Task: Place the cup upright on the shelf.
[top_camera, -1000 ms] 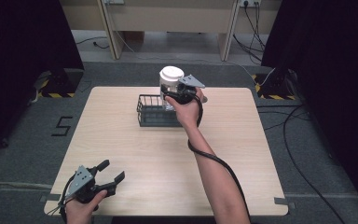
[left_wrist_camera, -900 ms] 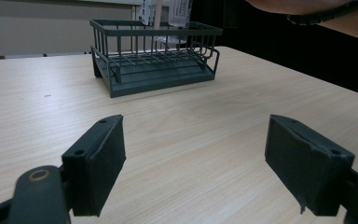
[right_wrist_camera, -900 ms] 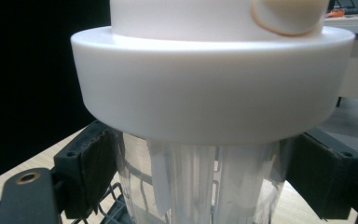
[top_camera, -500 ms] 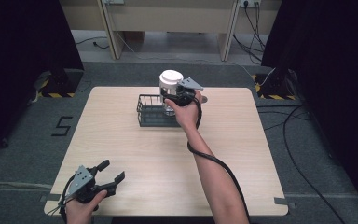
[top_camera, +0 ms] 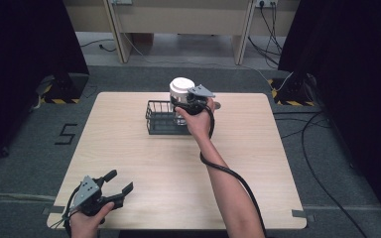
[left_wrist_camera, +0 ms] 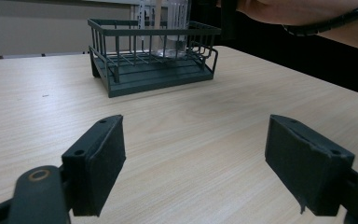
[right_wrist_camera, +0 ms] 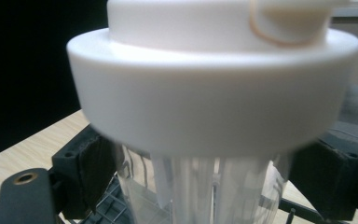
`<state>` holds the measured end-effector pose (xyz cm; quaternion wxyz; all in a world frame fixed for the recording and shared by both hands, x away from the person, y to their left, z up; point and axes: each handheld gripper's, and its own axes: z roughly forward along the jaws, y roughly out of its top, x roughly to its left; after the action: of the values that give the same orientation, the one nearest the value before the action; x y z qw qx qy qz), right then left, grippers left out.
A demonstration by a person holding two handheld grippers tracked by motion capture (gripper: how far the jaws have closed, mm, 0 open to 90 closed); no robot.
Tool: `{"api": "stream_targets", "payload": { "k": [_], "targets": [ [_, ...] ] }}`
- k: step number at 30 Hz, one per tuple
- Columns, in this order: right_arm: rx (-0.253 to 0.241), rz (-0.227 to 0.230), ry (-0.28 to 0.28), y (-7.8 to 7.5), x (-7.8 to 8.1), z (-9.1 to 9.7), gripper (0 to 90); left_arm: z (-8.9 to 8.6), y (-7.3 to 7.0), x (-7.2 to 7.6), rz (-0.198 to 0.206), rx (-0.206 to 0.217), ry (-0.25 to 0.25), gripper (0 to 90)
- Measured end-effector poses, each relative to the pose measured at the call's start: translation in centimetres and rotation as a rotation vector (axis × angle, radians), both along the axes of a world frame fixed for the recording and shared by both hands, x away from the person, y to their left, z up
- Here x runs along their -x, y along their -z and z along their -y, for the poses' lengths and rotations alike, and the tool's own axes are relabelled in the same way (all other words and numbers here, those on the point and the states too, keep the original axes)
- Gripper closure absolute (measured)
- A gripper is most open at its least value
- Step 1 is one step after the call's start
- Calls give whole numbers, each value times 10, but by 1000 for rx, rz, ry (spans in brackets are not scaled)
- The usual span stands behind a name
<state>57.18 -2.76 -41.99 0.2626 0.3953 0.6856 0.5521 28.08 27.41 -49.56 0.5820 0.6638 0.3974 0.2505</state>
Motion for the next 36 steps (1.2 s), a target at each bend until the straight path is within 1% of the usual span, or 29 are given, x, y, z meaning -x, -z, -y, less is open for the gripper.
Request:
{"api": "stream_targets", "payload": {
  "k": [2, 3, 7, 9, 13, 16, 18, 21, 26, 27, 28, 36],
  "targets": [
    [0, -2, -2, 0, 0, 0, 145, 0, 0, 0, 0, 0, 0, 195],
    [6, -10, -14, 0, 1, -1, 135, 0, 0, 0, -1, 1, 0, 195],
    [6, -13, -17, 0, 3, -1, 134, 0, 0, 0, 0, 1, 0, 195],
    [3, -16, -21, -1, 5, -1, 114, 0, 0, 0, 0, 0, 0, 195],
    [-4, -12, -7, -2, 7, 1, 125, 0, 0, 0, 0, 1, 0, 195],
    [0, -14, -16, -2, 8, 3, 119, 0, 0, 0, 0, -3, 1, 195],
    [3, -7, -14, -2, 9, 4, 120, 0, 0, 0, 0, -3, 1, 195],
    [4, -14, -13, -4, 12, 4, 118, 1, 0, -1, -1, -4, 0, 195],
    [8, -13, -9, -5, 14, 6, 117, 0, 0, -1, -1, -3, 0, 195],
    [12, -7, -9, -5, 14, 7, 116, 0, 0, -1, -1, -3, -1, 195],
    [9, -15, -7, -5, 16, 7, 113, 0, 0, 0, -1, -3, -1, 195],
    [14, -10, -6, -6, 23, 14, 116, 2, 0, -1, 0, -5, 1, 195]
  ]
}}
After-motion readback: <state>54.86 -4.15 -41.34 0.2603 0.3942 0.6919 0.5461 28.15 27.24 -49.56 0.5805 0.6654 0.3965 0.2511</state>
